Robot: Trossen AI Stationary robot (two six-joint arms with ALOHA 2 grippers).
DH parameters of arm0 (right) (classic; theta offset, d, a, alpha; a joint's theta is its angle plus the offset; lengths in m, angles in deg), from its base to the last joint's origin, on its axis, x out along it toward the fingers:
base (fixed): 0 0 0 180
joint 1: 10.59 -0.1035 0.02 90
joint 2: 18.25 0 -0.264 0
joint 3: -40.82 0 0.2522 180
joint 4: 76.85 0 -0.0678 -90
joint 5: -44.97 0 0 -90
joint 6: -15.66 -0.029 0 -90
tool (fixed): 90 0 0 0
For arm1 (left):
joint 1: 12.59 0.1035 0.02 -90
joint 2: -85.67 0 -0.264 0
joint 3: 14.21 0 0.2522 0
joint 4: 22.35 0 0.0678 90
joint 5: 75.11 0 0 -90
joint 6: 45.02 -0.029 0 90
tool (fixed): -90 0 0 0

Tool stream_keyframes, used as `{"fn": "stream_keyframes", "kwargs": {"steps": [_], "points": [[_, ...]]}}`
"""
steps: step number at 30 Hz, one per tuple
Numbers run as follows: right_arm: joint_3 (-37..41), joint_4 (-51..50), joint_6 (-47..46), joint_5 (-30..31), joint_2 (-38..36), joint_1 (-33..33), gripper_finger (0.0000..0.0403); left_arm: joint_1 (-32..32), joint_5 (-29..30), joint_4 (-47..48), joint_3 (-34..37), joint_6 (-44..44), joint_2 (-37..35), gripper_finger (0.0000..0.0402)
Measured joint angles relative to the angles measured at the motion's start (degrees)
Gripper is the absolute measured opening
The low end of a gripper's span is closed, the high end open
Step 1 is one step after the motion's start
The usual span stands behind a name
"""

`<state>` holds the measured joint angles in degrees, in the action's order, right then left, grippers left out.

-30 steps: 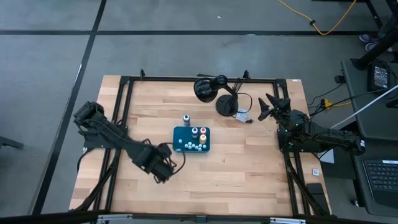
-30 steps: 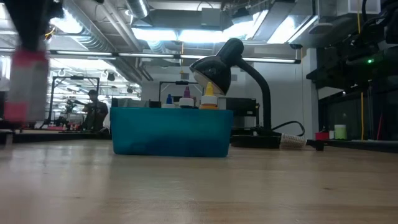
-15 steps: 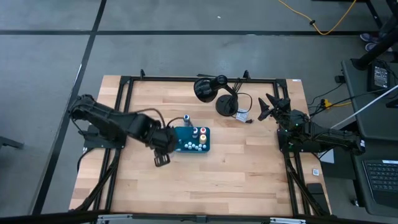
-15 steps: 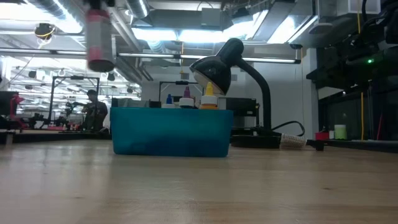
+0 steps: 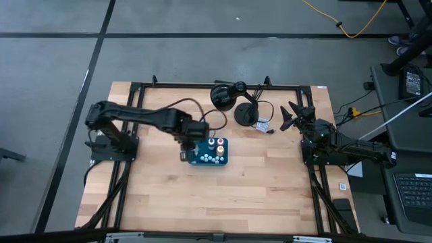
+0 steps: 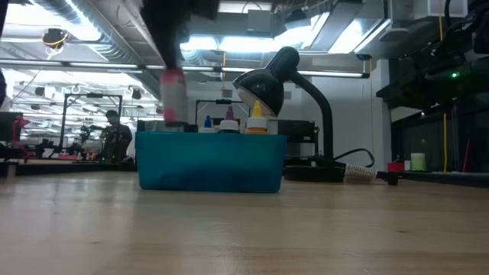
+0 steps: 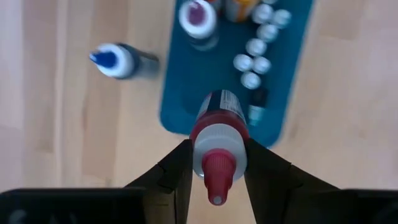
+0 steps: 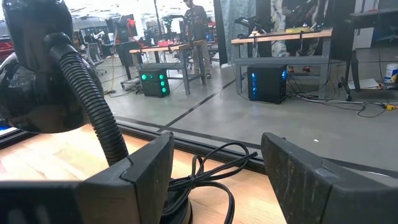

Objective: Pick & Place food coloring
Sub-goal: Put the large red food coloring bottle into the blue bin, then put the large blue food coloring bottle into the blue bin

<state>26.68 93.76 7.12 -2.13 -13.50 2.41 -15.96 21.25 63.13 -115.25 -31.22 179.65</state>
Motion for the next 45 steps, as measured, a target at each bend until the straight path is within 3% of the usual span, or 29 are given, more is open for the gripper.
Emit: {"fn": "stream_keyframes", "kwargs": {"steps": [6,15,28,45], "points": [[0.0,-0.01,0.0,0.0,0.0,0.0,0.0244,4.83,2.43,-2.59,0.0,-6.81,3.71,0.0114],[0.0,0.01,0.0,0.0,-0.02,0.0,0.0244,8.86,1.12,-6.31,0.0,-11.02,9.11,0.0115],[0.02,-0.01,0.0,0.0,0.0,0.0,0.0244,8.64,-1.18,-9.17,1.32,-10.81,11.03,0.0118],[0.0,-0.01,0.0,0.0,0.0,0.0,0.0244,7.55,-1.99,-9.04,1.97,-9.0,10.47,0.0181]]}}
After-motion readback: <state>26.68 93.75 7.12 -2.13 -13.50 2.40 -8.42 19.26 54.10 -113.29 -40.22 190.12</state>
